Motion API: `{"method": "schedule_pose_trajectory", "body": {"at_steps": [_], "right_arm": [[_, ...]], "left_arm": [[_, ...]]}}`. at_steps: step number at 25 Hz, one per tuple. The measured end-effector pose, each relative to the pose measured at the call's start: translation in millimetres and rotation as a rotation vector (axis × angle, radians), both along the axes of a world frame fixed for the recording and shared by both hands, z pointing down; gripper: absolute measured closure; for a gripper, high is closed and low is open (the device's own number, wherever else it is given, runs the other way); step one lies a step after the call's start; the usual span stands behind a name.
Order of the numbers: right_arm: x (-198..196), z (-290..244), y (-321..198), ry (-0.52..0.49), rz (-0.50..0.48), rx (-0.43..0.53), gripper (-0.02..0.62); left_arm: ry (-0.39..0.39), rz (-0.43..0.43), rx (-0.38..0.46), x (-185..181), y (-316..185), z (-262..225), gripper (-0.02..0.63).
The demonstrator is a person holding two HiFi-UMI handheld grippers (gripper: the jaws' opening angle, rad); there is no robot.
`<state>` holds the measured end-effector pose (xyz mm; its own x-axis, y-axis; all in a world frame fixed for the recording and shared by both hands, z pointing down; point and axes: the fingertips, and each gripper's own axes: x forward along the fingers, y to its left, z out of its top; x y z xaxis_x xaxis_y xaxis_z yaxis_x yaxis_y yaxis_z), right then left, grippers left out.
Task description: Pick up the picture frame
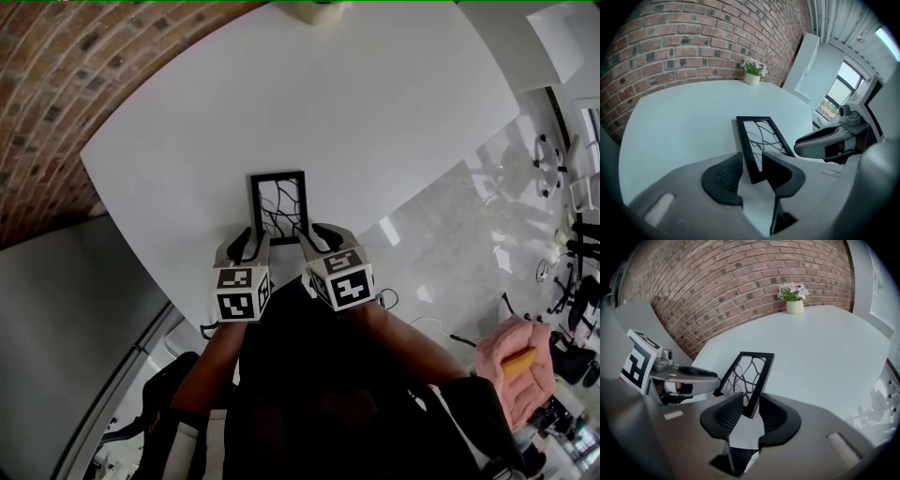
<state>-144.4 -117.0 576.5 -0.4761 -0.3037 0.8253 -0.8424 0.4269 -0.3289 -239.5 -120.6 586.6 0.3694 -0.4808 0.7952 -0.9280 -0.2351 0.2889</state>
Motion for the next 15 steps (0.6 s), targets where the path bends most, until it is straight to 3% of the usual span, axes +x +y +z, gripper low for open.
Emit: {"method": "schedule_pose_trajectory", "body": {"at_steps": [15], "right_arm": [[-1.2,13.6,-0.4,-0.025,0.027,-0.051,0.468]], "left_arm": [[-0.007,0.019,-0.044,3.2,1.2,16.7,0.459]]}}
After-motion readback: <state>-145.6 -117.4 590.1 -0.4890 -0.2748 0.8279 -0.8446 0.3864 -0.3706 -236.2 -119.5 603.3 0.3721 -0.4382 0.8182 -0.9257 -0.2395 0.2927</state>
